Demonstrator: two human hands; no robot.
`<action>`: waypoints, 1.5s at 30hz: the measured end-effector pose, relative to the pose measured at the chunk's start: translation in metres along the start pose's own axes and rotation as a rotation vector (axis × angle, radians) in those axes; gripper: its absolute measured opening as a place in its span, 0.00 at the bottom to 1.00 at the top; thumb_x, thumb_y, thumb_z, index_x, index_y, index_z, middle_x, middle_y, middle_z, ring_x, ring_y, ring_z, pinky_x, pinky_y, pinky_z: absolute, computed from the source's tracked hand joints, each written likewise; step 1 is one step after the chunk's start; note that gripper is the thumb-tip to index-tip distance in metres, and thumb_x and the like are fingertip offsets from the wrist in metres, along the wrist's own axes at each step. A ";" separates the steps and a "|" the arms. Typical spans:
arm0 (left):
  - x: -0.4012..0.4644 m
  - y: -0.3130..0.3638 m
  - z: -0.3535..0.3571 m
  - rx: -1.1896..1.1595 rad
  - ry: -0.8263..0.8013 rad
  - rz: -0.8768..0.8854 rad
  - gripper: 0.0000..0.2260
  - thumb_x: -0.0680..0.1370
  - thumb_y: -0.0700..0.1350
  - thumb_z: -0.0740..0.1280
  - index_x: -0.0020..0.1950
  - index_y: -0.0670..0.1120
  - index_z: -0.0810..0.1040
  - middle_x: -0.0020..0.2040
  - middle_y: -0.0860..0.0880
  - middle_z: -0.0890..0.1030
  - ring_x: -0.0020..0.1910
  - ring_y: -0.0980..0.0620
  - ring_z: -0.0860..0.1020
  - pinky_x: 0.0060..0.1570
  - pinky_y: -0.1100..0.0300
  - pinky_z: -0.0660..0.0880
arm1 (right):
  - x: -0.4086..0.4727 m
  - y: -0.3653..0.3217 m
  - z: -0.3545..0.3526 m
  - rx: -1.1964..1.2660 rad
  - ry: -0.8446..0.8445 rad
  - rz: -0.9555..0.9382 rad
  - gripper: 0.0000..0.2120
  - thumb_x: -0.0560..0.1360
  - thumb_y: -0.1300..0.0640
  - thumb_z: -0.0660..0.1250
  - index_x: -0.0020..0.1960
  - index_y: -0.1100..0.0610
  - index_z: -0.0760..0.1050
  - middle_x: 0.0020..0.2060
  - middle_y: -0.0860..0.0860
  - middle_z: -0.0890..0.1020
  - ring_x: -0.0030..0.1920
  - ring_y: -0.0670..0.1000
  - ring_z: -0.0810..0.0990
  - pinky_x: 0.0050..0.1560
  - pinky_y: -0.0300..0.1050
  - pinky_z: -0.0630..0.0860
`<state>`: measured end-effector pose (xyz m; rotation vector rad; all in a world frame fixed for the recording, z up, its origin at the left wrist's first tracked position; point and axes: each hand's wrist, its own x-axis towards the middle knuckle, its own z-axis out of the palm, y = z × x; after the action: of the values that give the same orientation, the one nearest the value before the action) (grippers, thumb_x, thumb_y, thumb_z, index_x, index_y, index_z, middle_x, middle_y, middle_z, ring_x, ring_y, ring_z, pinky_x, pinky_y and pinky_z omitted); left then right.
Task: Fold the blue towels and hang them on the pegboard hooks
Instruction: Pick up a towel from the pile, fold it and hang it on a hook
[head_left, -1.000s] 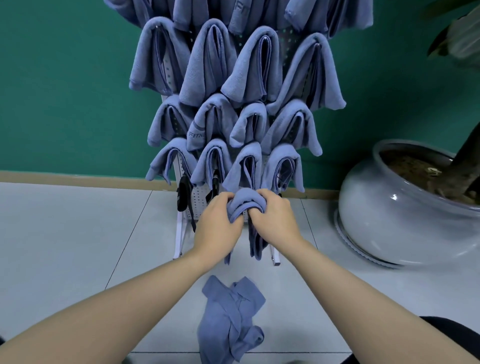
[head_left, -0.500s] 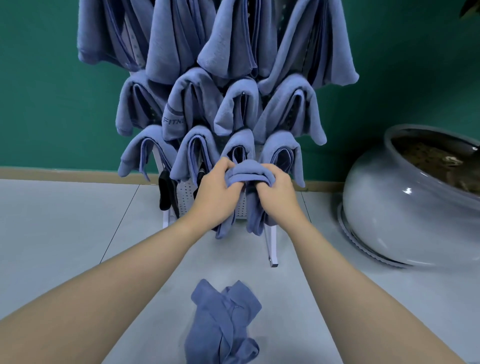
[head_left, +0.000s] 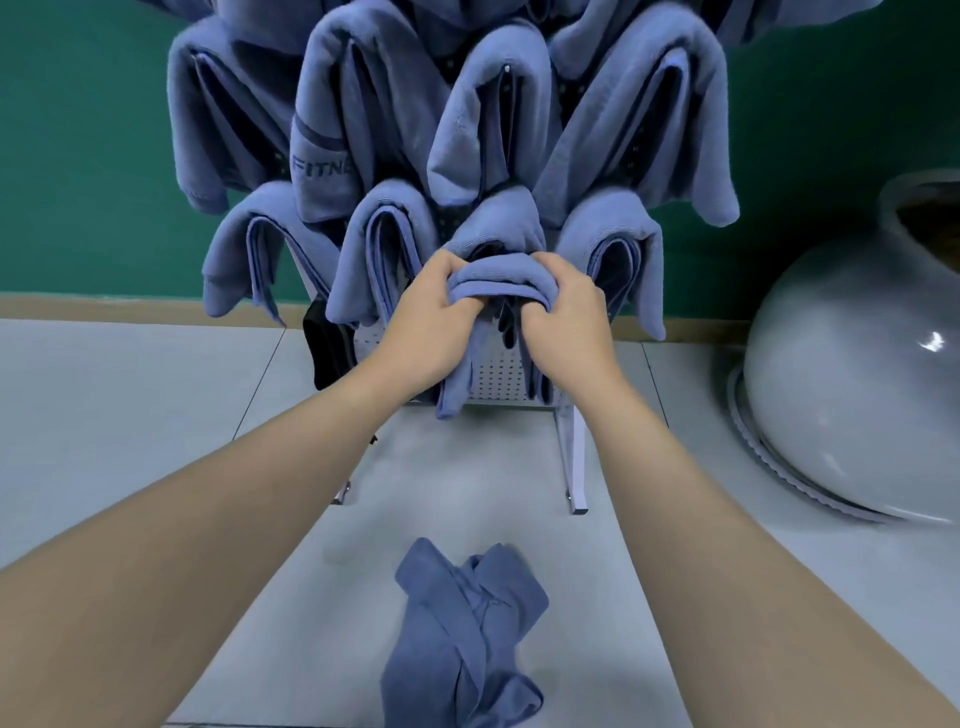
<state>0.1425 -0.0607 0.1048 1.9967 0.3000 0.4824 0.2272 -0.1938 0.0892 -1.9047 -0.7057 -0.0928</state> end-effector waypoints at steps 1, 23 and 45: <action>0.003 -0.004 0.001 0.026 0.014 0.012 0.03 0.84 0.42 0.63 0.53 0.42 0.72 0.44 0.48 0.77 0.42 0.56 0.73 0.45 0.61 0.72 | 0.001 0.004 0.003 -0.010 0.015 0.003 0.20 0.67 0.62 0.55 0.54 0.56 0.79 0.38 0.41 0.79 0.42 0.49 0.75 0.41 0.36 0.69; 0.028 -0.063 0.035 0.147 0.133 0.074 0.18 0.78 0.34 0.64 0.33 0.52 0.66 0.30 0.54 0.69 0.30 0.61 0.67 0.31 0.66 0.63 | 0.012 0.064 0.032 -0.057 0.083 0.037 0.16 0.67 0.67 0.58 0.50 0.59 0.78 0.43 0.52 0.81 0.44 0.55 0.77 0.44 0.46 0.75; 0.010 -0.073 0.035 0.125 0.065 0.219 0.09 0.78 0.40 0.69 0.57 0.48 0.82 0.47 0.52 0.84 0.48 0.53 0.81 0.48 0.57 0.78 | -0.007 0.073 0.036 -0.084 0.068 0.110 0.15 0.69 0.58 0.58 0.49 0.54 0.82 0.41 0.52 0.82 0.43 0.53 0.77 0.42 0.50 0.76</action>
<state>0.1676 -0.0511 0.0279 2.1498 0.1545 0.6823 0.2498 -0.1851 0.0112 -2.0072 -0.5584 -0.1186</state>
